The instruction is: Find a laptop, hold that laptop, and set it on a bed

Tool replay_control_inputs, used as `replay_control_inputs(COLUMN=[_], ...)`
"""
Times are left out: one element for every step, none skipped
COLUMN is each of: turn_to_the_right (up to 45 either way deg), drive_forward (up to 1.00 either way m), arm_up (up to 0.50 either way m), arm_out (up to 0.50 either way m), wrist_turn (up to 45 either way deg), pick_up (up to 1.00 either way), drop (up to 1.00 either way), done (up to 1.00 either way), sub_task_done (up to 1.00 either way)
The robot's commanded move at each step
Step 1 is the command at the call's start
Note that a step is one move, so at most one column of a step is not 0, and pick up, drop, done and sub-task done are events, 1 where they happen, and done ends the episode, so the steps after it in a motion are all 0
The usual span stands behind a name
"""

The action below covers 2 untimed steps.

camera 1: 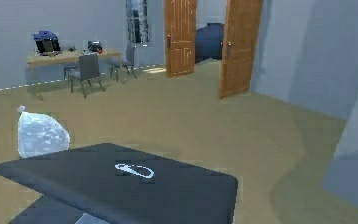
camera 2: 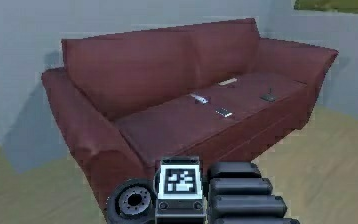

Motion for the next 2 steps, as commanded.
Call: replay_control_inputs(turn_to_the_right=[0.0,0.0], drive_forward=[1.0,1.0], arm_up=[0.0,0.0], arm_out=[0.0,0.0], wrist_turn=[0.0,0.0], pick_up=[0.0,0.0], drop=[0.0,0.0], done=[0.0,0.0], sub_task_done=[0.0,0.0])
